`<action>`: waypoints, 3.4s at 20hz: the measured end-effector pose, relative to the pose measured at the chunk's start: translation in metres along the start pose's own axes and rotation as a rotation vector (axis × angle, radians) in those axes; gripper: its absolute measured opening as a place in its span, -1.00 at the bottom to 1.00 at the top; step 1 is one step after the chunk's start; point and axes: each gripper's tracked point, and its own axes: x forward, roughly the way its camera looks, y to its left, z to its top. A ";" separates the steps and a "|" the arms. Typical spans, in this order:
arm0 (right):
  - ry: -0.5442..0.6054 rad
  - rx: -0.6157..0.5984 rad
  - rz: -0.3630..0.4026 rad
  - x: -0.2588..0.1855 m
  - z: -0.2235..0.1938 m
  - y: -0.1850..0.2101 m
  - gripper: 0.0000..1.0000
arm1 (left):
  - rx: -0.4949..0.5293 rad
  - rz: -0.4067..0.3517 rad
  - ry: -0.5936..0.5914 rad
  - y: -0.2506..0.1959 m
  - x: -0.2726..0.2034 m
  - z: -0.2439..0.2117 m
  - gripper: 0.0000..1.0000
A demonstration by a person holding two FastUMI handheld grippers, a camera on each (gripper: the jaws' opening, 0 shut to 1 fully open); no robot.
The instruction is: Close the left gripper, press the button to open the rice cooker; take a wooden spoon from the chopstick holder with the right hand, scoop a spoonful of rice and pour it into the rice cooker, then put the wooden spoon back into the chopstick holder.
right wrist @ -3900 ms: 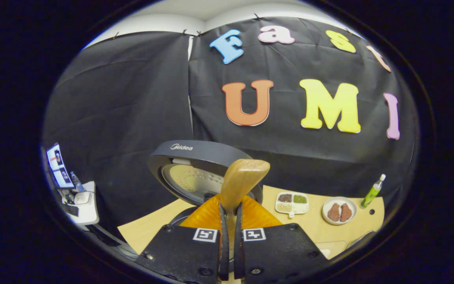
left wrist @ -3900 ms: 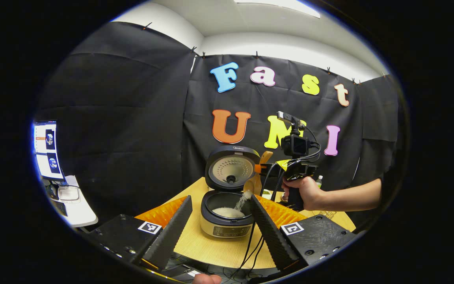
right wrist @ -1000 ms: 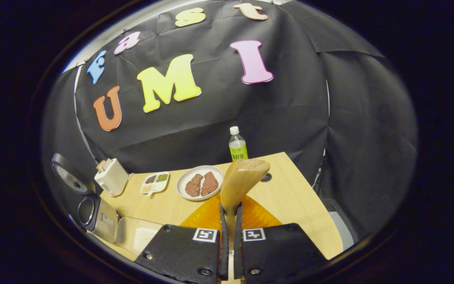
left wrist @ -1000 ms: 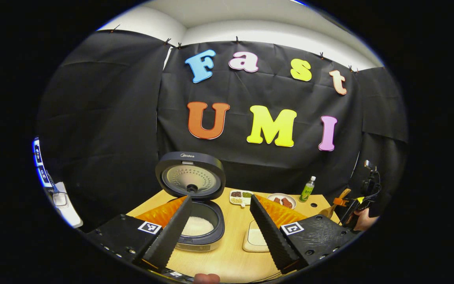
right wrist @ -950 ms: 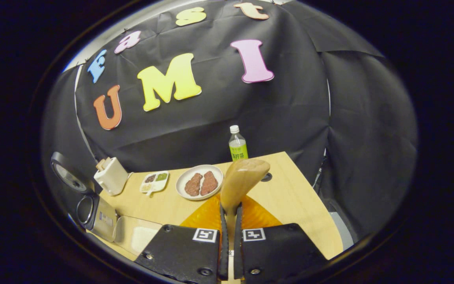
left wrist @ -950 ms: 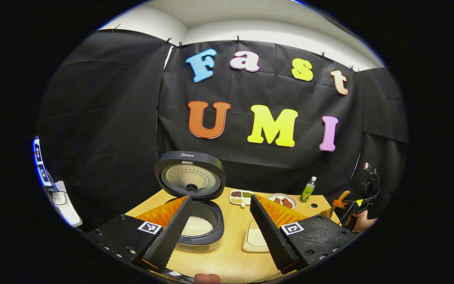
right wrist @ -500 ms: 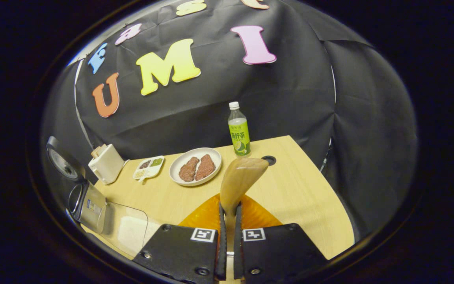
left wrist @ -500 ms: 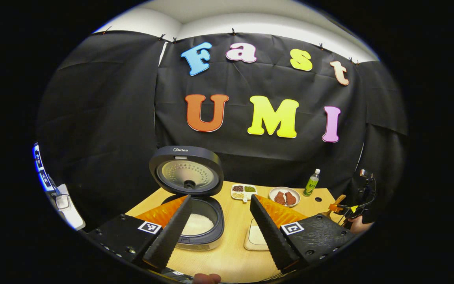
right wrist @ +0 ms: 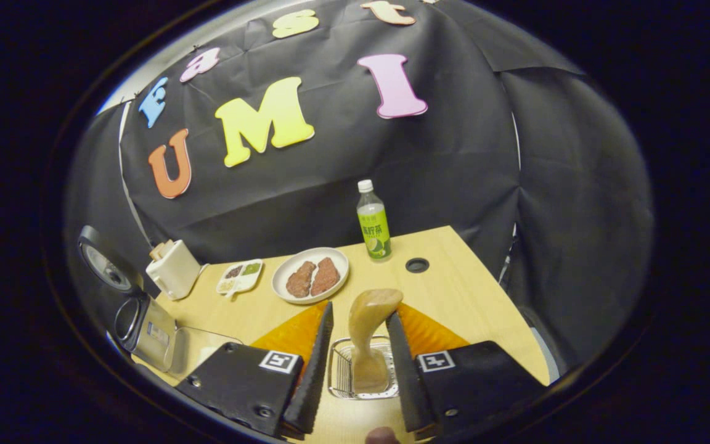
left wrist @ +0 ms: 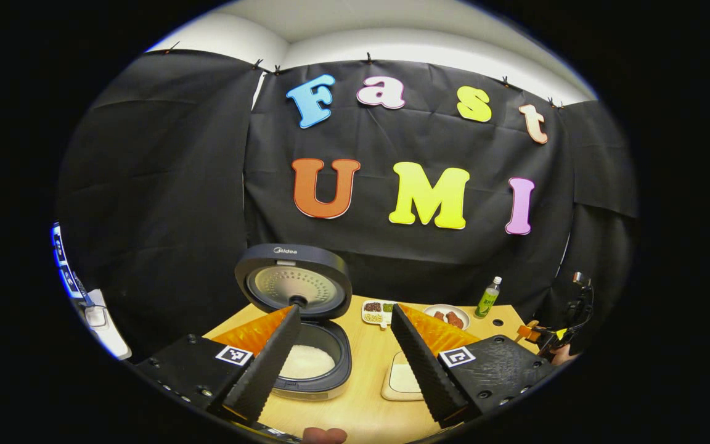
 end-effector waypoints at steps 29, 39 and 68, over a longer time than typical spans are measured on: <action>-0.307 -0.139 -0.080 -0.178 0.099 0.004 1.00 | 0.004 0.135 0.178 0.104 0.182 0.024 0.89; -0.300 -0.200 0.082 -0.168 0.109 0.096 0.96 | -0.039 0.091 0.330 0.102 0.118 -0.030 0.94; -0.198 -0.180 0.277 -0.105 0.097 0.140 1.00 | -0.025 0.111 0.702 0.091 0.045 -0.202 0.98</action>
